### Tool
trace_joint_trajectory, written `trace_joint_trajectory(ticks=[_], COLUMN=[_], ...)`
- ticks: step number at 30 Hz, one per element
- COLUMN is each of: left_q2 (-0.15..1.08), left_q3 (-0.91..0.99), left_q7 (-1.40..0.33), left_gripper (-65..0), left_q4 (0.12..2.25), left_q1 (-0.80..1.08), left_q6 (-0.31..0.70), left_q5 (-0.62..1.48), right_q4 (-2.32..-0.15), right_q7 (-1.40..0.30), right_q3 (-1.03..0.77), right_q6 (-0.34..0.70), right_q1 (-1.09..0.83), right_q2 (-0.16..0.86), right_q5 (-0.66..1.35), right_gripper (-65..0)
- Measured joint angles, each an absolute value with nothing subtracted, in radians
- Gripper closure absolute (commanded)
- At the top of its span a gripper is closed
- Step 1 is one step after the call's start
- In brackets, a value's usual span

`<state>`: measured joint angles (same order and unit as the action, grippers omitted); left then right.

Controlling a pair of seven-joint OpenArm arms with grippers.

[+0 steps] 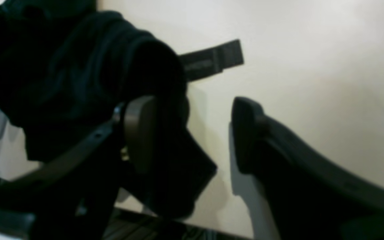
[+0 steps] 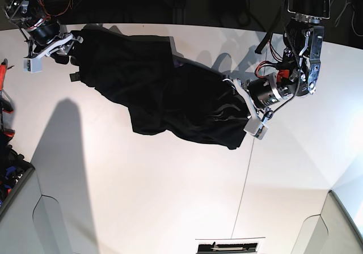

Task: Layout the t-shirt on the table in an organized manner, then fold the t-shirt properly
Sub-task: 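Carry the strip end with the left gripper toward the right gripper, then hold the folded end with the left gripper while the right gripper repositions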

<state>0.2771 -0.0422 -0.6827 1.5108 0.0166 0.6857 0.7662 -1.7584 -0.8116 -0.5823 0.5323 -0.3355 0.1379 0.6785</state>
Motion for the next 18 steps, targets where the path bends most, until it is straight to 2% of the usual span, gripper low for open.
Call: trace_joint_trajectory(ticks=[10,18], left_q2=[0.174,0.175], left_q3=[-0.043,-0.042], left_q7=[-0.683,-0.683], left_gripper=[-14.6,-14.6], left_q4=[1.511,1.511], left_q1=[0.020,0.019], left_q6=[0.686,0.686], left_q5=[0.751,0.715], right_q4=[-1.589,-1.621], right_q7=[-0.733,-0.773], right_q3=[-0.573,-0.569], right_q6=[0.547,0.569], right_q1=[-0.269,-0.270], right_q2=[0.139,0.138], right_q5=[0.712,0.735], right_gripper=[-35.4,-35.1])
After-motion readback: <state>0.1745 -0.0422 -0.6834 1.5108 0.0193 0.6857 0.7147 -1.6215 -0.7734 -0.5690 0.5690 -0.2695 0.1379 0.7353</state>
